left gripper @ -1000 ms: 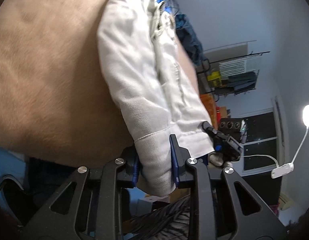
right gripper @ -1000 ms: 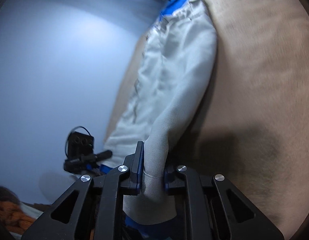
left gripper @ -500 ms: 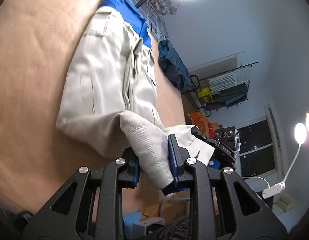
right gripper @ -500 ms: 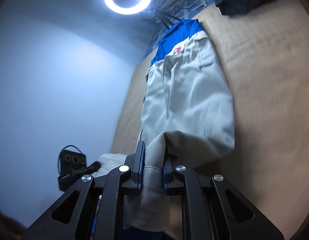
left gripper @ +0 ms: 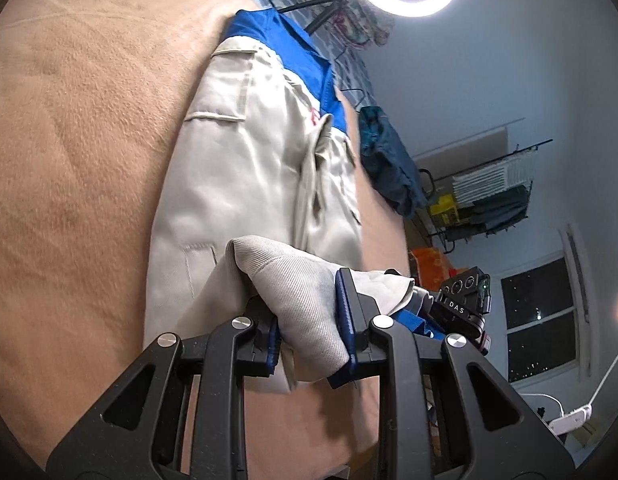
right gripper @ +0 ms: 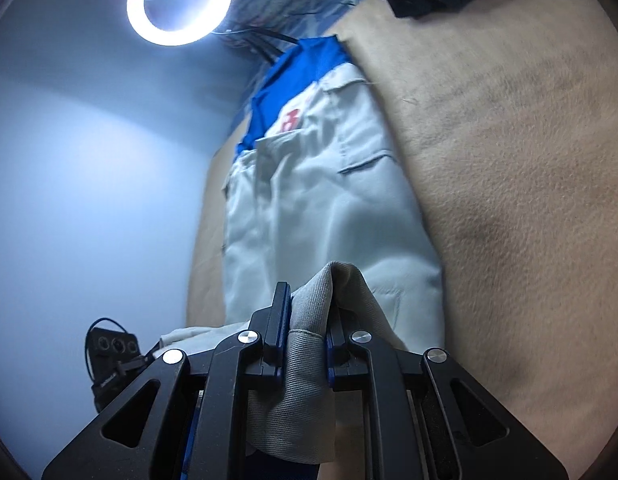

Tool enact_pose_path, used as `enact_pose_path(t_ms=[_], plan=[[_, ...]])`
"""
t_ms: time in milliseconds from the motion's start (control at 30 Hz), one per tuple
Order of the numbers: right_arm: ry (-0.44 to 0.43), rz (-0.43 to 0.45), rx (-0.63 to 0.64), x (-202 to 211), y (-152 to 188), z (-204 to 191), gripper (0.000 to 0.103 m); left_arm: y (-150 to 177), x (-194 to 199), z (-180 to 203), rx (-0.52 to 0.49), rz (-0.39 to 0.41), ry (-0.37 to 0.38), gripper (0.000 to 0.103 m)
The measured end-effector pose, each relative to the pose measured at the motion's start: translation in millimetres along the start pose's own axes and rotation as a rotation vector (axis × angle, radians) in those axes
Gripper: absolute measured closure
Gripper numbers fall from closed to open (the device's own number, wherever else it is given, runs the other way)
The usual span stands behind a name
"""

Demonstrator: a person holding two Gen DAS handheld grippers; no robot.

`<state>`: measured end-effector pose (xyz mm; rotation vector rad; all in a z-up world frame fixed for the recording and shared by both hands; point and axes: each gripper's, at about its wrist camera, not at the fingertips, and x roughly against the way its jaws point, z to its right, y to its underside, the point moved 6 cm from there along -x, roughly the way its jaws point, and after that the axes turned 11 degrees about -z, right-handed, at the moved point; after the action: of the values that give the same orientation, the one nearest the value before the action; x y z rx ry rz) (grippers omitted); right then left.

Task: Fold large clothes
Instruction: 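Grasp the beige hem end with both tools together, then fold the hem end up toward the blue collar with both tools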

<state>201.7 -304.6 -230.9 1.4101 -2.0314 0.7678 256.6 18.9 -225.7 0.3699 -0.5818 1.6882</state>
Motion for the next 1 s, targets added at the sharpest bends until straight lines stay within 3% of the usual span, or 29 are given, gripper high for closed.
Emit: enact_pose_path(t_ms=[267, 467, 533, 633, 700, 867, 967, 1000], plan=[[0.058, -0.023, -0.032, -22.8, -10.7, 15.9, 0.091, -17.6, -27.4, -22.0, 0.018, 0.001, -0.067, 0.080], [0.036, -0.030, -0.044, -19.2, -10.2, 14.9, 0.088, -23.5, -32.8, -21.0, 0.008, -0.018, -0.083, 0.079], [0.014, -0.035, -0.055, -15.7, -10.2, 14.7, 0.084, -24.6, -33.0, -20.1, 0.010, -0.025, -0.079, 0.078], [-0.025, -0.014, -0.061, -2.2, -12.5, 10.6, 0.068, -26.7, -31.9, -17.5, 0.013, -0.038, -0.063, 0.073], [-0.073, 0.016, -0.063, 14.2, -15.7, 6.2, 0.050, -28.1, -29.7, -13.8, 0.012, -0.037, -0.032, 0.062], [-0.098, 0.067, 0.032, 50.2, -16.2, -9.7, 0.049, -33.4, -16.0, 3.4, -0.011, -0.016, 0.043, 0.049], [-0.035, 0.067, 0.134, 58.1, -8.0, -17.0, 0.049, -37.5, 3.0, 13.8, -0.065, 0.059, 0.029, 0.031], [-0.010, 0.062, 0.162, 59.4, -3.2, -16.3, 0.049, -38.9, 8.1, 15.7, -0.074, 0.075, 0.028, 0.031]])
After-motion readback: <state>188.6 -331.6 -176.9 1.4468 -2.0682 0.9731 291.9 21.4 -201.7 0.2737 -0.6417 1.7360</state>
